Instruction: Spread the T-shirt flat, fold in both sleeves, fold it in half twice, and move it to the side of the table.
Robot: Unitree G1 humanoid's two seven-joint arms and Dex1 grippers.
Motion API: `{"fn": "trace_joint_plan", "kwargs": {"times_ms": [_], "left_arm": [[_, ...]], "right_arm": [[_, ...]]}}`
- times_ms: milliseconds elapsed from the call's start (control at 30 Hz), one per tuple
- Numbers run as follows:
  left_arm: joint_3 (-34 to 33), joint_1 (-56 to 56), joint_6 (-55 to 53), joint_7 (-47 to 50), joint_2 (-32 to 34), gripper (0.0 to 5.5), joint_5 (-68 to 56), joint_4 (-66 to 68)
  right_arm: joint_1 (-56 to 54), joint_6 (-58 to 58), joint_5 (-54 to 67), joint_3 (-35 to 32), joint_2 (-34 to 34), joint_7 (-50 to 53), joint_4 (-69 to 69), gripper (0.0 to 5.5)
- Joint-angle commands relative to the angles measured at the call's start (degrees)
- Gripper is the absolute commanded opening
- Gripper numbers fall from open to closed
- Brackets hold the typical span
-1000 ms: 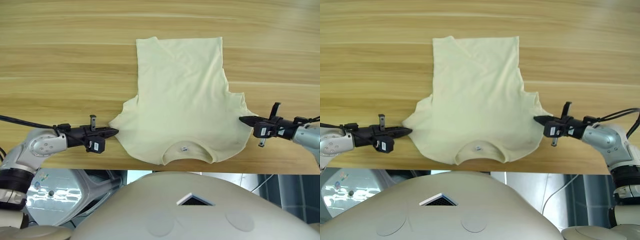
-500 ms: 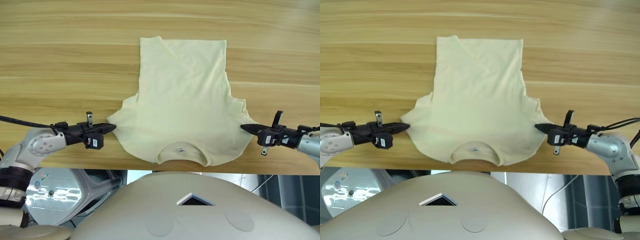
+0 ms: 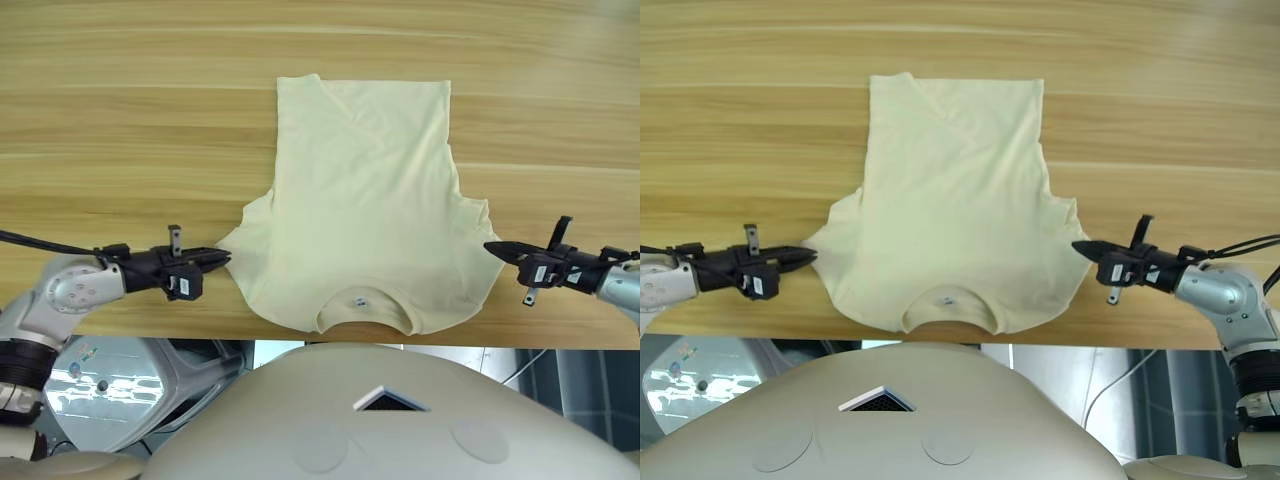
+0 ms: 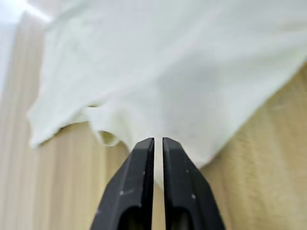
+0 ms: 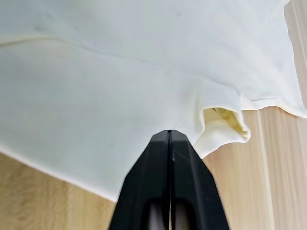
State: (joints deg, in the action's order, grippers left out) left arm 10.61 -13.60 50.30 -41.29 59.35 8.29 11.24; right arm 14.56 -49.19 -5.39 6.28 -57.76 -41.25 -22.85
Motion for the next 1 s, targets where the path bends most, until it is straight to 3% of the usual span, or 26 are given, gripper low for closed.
{"fn": "trace_joint_plan", "kwargs": {"times_ms": [33, 100, 300, 500, 733, 1000], "left_arm": [[-3.1, 2.2, 1.7, 2.4, 0.2, 0.31, 1.0, 2.3], [-3.8, 1.4, 2.1, 1.5, 1.4, 0.31, -0.2, 2.0], [-7.0, -4.3, 2.3, 0.9, 4.9, 1.12, -0.7, 1.4], [-6.2, -6.3, 1.0, 1.7, 4.6, 1.12, 7.3, 3.7], [-3.5, -2.7, 1.3, 4.1, 0.4, 2.23, 11.5, 2.6], [-1.6, -0.8, -0.3, 5.9, -1.5, 2.26, 15.3, 0.6]], "right_arm": [[-1.1, -0.2, 0.8, -0.7, 0.3, -0.3, -0.4, 0.00], [-1.0, -0.4, 0.9, -0.9, 0.3, -0.3, -0.5, 0.00], [0.0, -0.8, 1.7, -1.5, 0.2, -0.3, -0.1, 0.00], [0.9, -0.7, 2.0, -1.8, 0.6, -0.3, 0.2, 0.00], [1.3, -0.9, 2.7, -2.1, 0.2, -0.6, 0.7, 0.00], [1.1, -1.2, 2.5, -1.7, 0.6, -0.8, 0.7, 0.00]]}}
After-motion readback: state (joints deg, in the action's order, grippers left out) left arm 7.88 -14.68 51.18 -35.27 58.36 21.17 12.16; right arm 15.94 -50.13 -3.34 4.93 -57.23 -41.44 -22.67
